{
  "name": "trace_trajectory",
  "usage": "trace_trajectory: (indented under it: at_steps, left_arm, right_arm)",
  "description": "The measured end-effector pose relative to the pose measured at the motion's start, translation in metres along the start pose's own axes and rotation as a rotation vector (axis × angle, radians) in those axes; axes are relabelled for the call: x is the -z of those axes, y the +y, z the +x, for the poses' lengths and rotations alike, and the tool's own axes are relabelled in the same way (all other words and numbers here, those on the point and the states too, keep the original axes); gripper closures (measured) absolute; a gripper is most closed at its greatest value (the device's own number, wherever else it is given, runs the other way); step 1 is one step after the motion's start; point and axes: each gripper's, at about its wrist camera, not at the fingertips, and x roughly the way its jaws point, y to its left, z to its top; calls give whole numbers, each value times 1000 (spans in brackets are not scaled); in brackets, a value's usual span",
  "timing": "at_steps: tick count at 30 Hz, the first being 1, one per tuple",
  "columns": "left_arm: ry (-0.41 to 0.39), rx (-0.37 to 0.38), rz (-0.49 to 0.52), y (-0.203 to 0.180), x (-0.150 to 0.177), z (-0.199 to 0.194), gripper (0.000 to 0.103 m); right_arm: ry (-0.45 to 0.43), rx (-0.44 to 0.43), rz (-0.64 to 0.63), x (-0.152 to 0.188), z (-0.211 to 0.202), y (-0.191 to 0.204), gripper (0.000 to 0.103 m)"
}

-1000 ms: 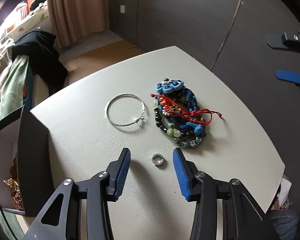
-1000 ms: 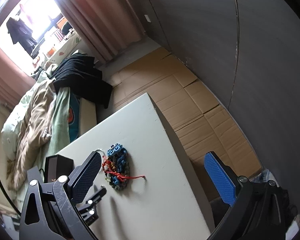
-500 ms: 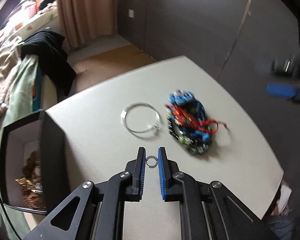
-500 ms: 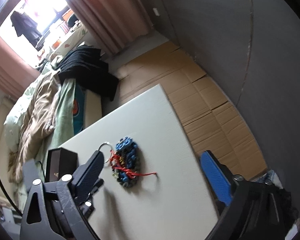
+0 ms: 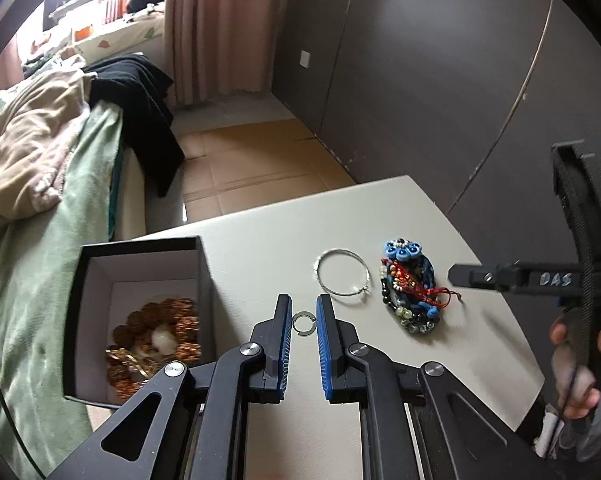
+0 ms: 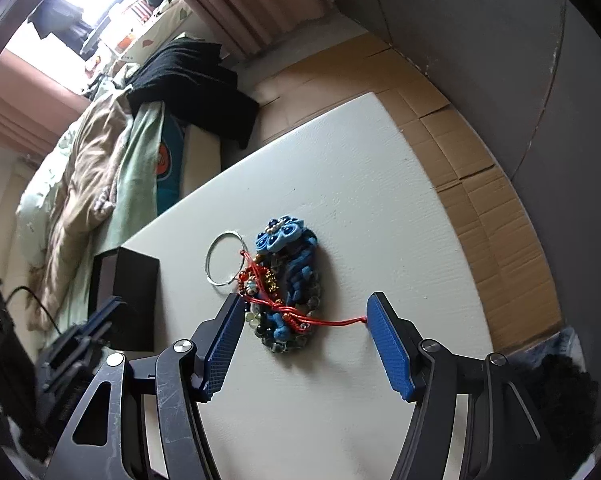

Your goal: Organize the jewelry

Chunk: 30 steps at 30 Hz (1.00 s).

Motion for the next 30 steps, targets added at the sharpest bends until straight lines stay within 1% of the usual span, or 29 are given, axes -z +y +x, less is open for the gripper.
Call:
trace_trajectory:
  at_steps: [6, 7, 8, 11, 12, 13, 15, 18, 22, 26, 30]
  left_arm:
    - [-37, -6, -42, 14, 0, -18, 90]
    - [-44, -7, -55, 18, 1, -21, 90]
    - [-51, -14, -68, 22, 1, -25, 90]
    - [-78, -36, -104, 36, -1, -35, 90]
    - [-87, -42, -117, 41, -1, -38, 90]
    - [-92, -47, -129, 46, 0, -40, 90]
    - [-95, -53, -147, 53, 0, -41, 90]
    - [-102, -69, -173, 63, 1, -45, 90]
    - [-121, -76, -199, 74, -2, -51, 90]
    - [-114, -87, -234, 82, -2, -50, 90]
    - [-122, -76, -265, 89, -4, -49, 90]
  right_arm:
    - [25, 17, -48, -3, 17, 9, 39]
    - [38, 16, -48, -3, 21, 8, 40]
    - [46, 15, -46, -2, 23, 8, 43]
    - [87, 29, -47, 3, 28, 8, 78]
    - [90, 24, -51, 5, 28, 8, 81]
    - [87, 33, -65, 6, 26, 10, 86]
    - [77, 22, -71, 7, 21, 13, 96]
    - [51, 3, -73, 6, 12, 14, 96]
    - [6, -64, -62, 4, -1, 20, 96]
    - [-46, -134, -57, 2, -13, 30, 96]
    - [-73, -192, -47, 0, -19, 40, 96]
